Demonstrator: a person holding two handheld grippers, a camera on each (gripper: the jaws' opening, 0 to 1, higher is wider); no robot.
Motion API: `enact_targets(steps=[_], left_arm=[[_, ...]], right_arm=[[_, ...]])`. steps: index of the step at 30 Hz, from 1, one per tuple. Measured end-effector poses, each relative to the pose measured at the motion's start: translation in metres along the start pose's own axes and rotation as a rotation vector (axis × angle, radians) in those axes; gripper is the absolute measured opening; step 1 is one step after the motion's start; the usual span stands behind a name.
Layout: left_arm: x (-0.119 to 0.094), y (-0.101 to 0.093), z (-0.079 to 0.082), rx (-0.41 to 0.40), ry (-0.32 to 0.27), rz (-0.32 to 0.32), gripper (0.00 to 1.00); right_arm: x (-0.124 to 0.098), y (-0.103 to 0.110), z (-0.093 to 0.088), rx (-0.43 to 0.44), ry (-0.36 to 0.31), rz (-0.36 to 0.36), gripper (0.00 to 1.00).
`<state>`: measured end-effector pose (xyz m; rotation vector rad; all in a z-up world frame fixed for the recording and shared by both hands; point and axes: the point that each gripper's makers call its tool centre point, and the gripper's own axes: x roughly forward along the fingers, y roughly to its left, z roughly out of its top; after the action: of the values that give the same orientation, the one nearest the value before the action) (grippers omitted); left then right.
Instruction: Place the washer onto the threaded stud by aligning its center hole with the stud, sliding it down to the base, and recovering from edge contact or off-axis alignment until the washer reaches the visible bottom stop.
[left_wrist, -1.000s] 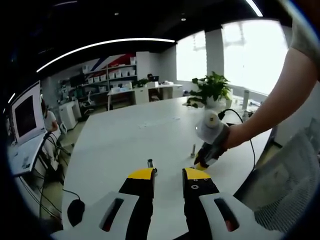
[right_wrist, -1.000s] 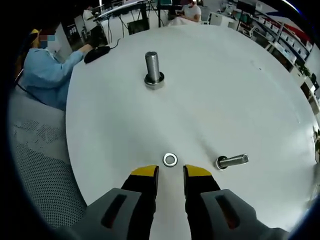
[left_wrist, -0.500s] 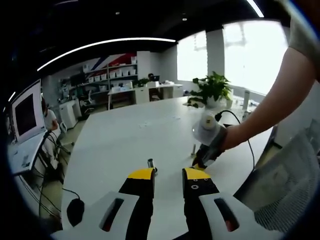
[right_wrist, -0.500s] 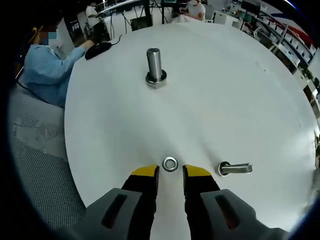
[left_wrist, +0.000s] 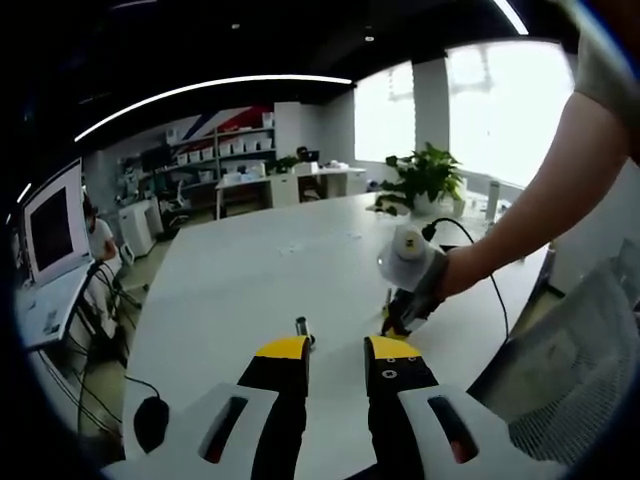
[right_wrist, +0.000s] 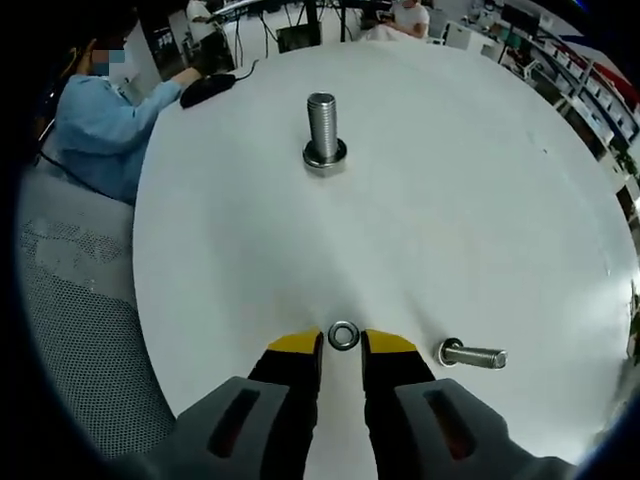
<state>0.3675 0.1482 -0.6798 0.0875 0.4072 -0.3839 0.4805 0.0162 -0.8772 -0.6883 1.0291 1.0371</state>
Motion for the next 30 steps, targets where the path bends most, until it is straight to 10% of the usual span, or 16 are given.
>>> enact_targets(steps=[30], left_arm=[[0.0004, -0.0001, 0.0002, -0.004, -0.002, -0.003, 0.2]], right_arm=[[0.0007, -0.0028, 0.0003, 0.0, -0.006, -0.009, 0.14]])
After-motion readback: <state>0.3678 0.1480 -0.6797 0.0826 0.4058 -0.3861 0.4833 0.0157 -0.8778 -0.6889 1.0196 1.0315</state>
